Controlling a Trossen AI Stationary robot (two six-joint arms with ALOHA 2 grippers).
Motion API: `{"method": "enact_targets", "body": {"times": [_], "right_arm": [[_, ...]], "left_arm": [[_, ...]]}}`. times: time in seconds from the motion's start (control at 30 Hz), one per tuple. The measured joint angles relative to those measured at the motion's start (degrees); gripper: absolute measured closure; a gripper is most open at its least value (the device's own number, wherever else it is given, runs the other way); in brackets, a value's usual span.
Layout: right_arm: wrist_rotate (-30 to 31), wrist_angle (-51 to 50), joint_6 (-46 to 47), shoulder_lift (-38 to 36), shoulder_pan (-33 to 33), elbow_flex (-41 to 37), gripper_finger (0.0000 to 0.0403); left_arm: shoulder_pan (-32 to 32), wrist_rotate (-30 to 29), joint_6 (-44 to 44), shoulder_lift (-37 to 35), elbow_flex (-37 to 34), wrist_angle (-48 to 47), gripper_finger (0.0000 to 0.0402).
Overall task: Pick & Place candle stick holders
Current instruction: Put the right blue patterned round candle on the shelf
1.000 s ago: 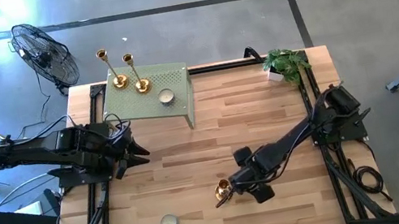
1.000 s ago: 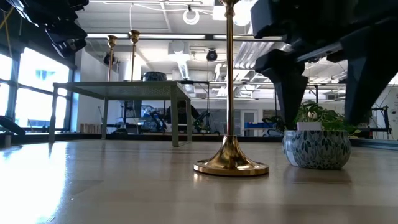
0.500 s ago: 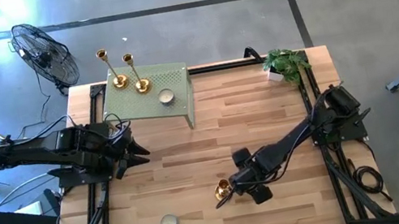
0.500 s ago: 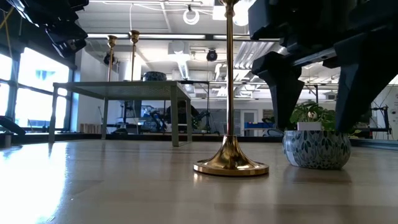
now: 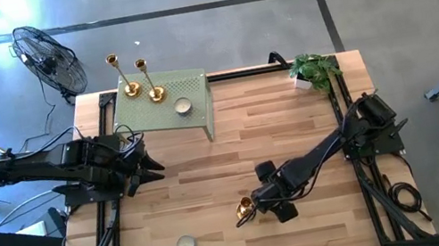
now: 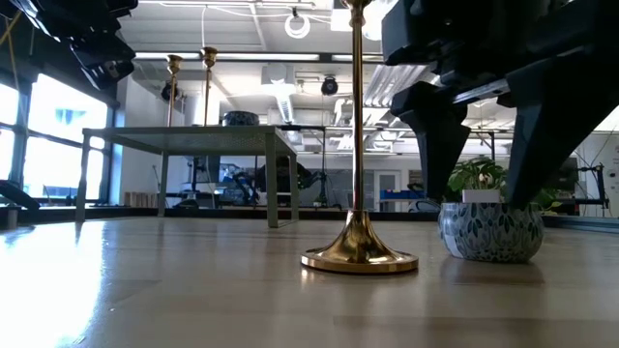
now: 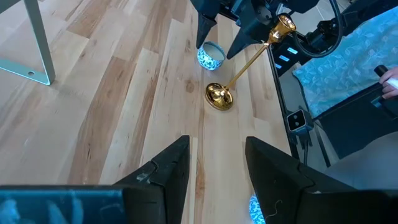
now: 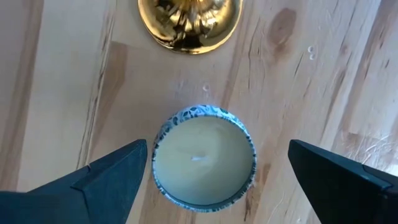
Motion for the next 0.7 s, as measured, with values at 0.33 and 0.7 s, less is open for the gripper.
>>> {"method": "enact_targets", "body": {"times": [0.33, 0.7], "right_arm": [[-1.39, 1.78, 2.49, -0.04, 0.0, -2.71, 0.0018], [-2.3, 3.24, 5.22, -0.04, 0.02, -2.91, 0.0018]], "left_arm": [[0.01, 0.07, 0.0, 0.01, 0.0, -0.02, 0.0247], [0.0, 0.07, 0.0, 0.0, 0.0, -0.02, 0.0247]]}}
